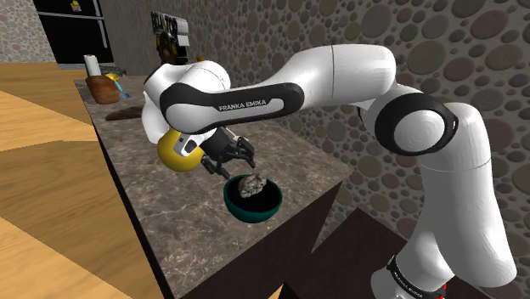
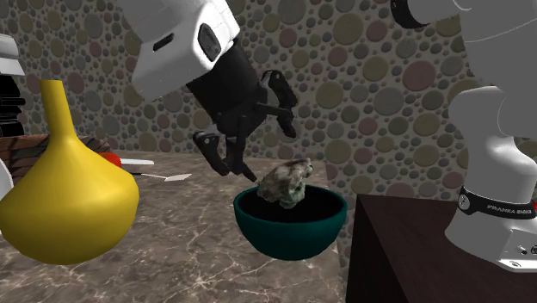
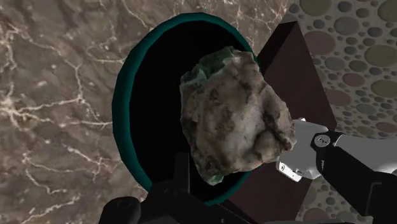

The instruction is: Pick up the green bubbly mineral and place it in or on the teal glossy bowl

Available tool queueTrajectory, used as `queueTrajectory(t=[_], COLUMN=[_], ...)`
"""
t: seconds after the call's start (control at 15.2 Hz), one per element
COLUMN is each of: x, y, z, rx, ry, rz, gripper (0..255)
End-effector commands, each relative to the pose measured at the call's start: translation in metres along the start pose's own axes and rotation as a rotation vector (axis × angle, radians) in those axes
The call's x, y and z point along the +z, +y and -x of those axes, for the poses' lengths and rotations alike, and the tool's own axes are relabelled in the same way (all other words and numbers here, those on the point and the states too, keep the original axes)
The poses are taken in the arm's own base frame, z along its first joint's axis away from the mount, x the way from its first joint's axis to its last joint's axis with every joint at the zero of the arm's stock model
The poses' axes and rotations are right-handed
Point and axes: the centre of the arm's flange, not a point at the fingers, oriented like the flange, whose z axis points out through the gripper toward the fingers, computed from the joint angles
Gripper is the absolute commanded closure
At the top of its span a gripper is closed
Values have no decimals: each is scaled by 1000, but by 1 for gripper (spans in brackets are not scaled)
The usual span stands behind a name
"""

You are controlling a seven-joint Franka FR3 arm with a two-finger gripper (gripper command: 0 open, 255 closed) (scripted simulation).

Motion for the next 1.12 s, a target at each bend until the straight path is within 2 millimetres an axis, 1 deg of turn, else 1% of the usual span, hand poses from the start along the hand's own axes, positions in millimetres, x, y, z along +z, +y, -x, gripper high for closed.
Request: queueTrajectory(t=[0.0, 0.46, 0.92, 0.99, 1.06], x=[8, 42, 42, 42, 42], y=[16, 13, 13, 13, 13], z=[19, 17, 17, 17, 17], rx=[16, 16, 16, 16, 16], ry=[70, 70, 70, 70, 70], rz=[-71, -71, -71, -71, -71], gripper=[0, 0, 0, 255, 255])
